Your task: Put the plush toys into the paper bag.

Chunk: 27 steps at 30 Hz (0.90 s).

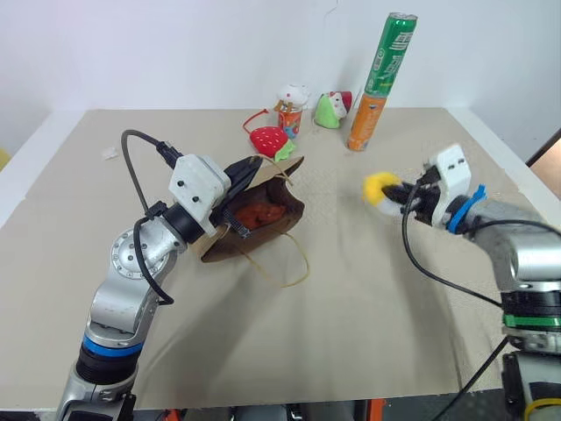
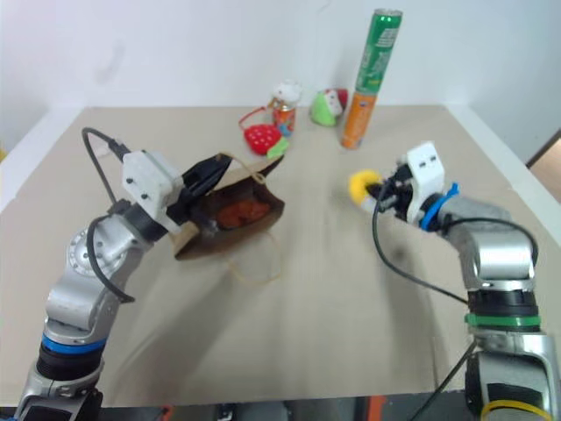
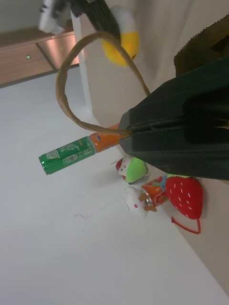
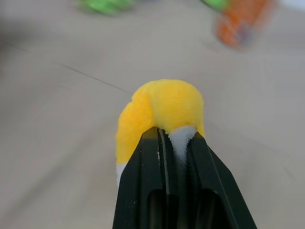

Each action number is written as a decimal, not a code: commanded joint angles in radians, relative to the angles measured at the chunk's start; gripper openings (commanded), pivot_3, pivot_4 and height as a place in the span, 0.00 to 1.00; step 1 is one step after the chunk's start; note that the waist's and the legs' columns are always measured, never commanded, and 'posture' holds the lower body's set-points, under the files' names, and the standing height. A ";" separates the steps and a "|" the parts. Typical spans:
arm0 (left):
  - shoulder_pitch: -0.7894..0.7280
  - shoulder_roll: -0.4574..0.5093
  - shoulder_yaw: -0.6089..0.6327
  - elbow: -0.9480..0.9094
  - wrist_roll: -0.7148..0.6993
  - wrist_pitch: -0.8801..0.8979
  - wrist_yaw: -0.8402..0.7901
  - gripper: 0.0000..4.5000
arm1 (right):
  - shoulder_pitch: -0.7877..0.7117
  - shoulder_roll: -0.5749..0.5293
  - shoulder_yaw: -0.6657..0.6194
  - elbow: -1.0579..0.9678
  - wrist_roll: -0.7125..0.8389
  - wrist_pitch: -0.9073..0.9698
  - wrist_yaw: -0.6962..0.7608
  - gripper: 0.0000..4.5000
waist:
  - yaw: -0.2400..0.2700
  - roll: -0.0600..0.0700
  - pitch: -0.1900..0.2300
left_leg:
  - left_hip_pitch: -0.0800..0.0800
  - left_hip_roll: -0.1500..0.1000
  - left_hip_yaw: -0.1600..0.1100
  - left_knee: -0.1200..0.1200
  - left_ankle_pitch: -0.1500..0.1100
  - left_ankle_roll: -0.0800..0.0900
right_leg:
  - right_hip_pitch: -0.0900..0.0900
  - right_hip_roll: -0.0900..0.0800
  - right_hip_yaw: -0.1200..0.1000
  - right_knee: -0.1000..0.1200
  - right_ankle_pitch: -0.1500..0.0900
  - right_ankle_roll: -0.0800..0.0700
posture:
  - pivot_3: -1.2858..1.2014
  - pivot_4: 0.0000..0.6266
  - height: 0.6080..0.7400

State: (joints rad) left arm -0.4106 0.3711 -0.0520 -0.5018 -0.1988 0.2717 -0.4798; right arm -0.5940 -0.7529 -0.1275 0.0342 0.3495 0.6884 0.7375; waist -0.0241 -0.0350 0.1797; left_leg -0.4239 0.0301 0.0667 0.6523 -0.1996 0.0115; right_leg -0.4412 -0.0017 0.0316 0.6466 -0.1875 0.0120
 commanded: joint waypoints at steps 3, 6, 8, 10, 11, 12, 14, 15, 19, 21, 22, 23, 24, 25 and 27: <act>-0.041 -0.017 0.008 0.010 0.022 0.001 0.041 0.00 | -0.080 -0.053 0.093 -0.443 0.365 0.265 0.255 0.03 | 0.001 0.000 0.000 | 0.000 0.001 -0.002 -0.001 0.000 0.000 | 0.000 0.001 -0.002 0.000 -0.001 -0.002 | 0.52 0.24 1.00; -0.059 -0.028 0.007 0.022 0.026 -0.002 0.055 0.00 | -0.112 0.029 0.170 -0.444 0.340 0.250 0.217 0.03 | 0.002 -0.001 0.000 | 0.000 0.001 -0.004 0.000 0.000 0.000 | 0.001 0.001 -0.004 0.000 -0.001 -0.002 | 0.52 0.24 1.00; -0.064 -0.032 0.005 0.026 0.030 -0.002 0.059 0.00 | -0.143 0.074 0.207 -0.425 0.322 0.236 0.192 0.03 | 0.001 -0.001 0.000 | 0.000 0.000 -0.002 0.001 0.000 0.000 | 0.001 -0.001 -0.003 0.000 -0.002 -0.004 | 0.52 0.24 1.00; -0.068 -0.034 0.005 0.026 0.031 0.000 0.060 0.00 | -0.181 0.127 0.237 -0.396 0.293 0.212 0.163 0.03 | 0.001 -0.001 0.000 | 0.000 0.000 -0.001 0.001 0.000 0.000 | 0.001 -0.002 -0.003 0.000 -0.003 -0.005 | 0.52 0.24 1.00; -0.069 -0.035 0.006 0.025 0.031 0.001 0.060 0.00 | -0.198 0.151 0.255 -0.379 0.270 0.191 0.151 0.03 | 0.001 -0.001 0.000 | 0.000 0.000 -0.001 0.001 0.000 0.000 | 0.001 -0.002 -0.003 0.000 -0.003 -0.004 | 0.52 0.24 1.00; -0.069 -0.037 0.006 0.023 0.032 0.003 0.060 0.00 | -0.215 0.176 0.275 -0.352 0.244 0.168 0.137 0.03 | 0.001 -0.001 0.000 | 0.000 0.000 -0.001 0.001 0.000 0.000 | 0.001 -0.002 -0.003 0.000 -0.003 -0.005 | 0.52 0.24 1.00; -0.070 -0.040 0.004 0.017 0.032 0.007 0.062 0.00 | -0.237 0.214 0.322 -0.288 0.183 0.107 0.123 0.03 | 0.001 -0.001 0.000 | -0.001 0.000 -0.001 0.001 0.000 0.000 | 0.000 -0.002 -0.003 0.000 -0.002 -0.003 | 0.52 0.24 1.00; -0.071 -0.040 0.003 0.014 0.032 0.009 0.063 0.00 | -0.241 0.223 0.335 -0.270 0.165 0.089 0.121 0.03 | 0.001 -0.001 0.000 | -0.001 0.000 -0.001 0.001 0.000 0.000 | 0.000 -0.002 -0.003 0.000 -0.001 -0.002 | 0.52 0.24 1.00; -0.074 -0.045 0.000 0.006 0.031 0.017 0.070 0.00 | -0.267 0.278 0.420 -0.150 0.026 -0.038 0.075 0.03 | 0.001 -0.001 0.000 | -0.001 0.000 -0.002 0.000 0.000 0.000 | 0.000 -0.002 -0.004 0.000 -0.001 -0.002 | 0.52 0.24 1.00; -0.079 -0.046 -0.005 0.004 0.033 0.021 0.072 0.00 | -0.277 0.298 0.444 -0.109 -0.016 -0.085 0.072 0.03 | 0.001 -0.001 0.000 | -0.001 0.000 -0.002 0.000 0.000 0.000 | 0.000 -0.002 -0.004 0.000 -0.001 -0.002 | 0.52 0.24 1.00; -0.080 -0.047 -0.006 0.002 0.035 0.023 0.072 0.00 | -0.281 0.312 0.445 -0.085 -0.038 -0.106 0.059 0.11 | 0.001 -0.001 0.000 | -0.001 0.000 -0.002 0.000 0.000 0.000 | 0.000 -0.002 -0.004 0.000 -0.001 -0.002 | 0.52 0.24 1.00; -0.080 -0.046 -0.007 0.001 0.036 0.025 0.072 0.00 | -0.283 0.319 0.445 -0.072 -0.044 -0.115 0.065 0.21 | 0.001 -0.001 0.000 | -0.001 0.000 -0.002 0.000 0.000 0.000 | 0.000 -0.002 -0.004 0.000 -0.001 -0.002 | 0.52 0.24 1.00; -0.080 -0.045 -0.006 0.000 0.036 0.025 0.070 0.00 | -0.281 0.315 0.447 -0.081 -0.035 -0.112 0.095 0.25 | 0.001 -0.001 0.000 | -0.001 0.000 -0.002 0.000 0.000 0.000 | 0.000 -0.002 -0.004 0.000 -0.001 -0.002 | 0.52 0.24 1.00; -0.080 -0.042 -0.004 0.002 0.036 0.025 0.068 0.00 | -0.279 0.309 0.440 -0.099 -0.020 -0.102 0.114 0.38 | 0.001 -0.001 0.000 | -0.001 0.000 -0.002 0.000 0.000 0.000 | 0.000 -0.002 -0.004 0.000 -0.001 -0.002 | 0.52 0.24 1.00; -0.078 -0.037 0.000 0.006 0.035 0.023 0.064 0.00 | -0.274 0.294 0.413 -0.135 0.017 -0.078 0.145 0.48 | 0.002 -0.001 0.000 | -0.001 0.000 -0.002 0.000 0.000 0.000 | 0.000 -0.002 -0.004 0.000 -0.001 -0.002 | 0.52 0.24 1.00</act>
State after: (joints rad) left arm -0.4723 0.3258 -0.0633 -0.4589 -0.1651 0.2961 -0.4166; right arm -0.8443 -0.4354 0.3296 -0.0238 0.3115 0.5994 0.8144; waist -0.0225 -0.0357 0.1794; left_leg -0.4252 0.0299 0.0649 0.6527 -0.1996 0.0113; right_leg -0.4413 -0.0037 0.0279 0.6466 -0.1884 0.0100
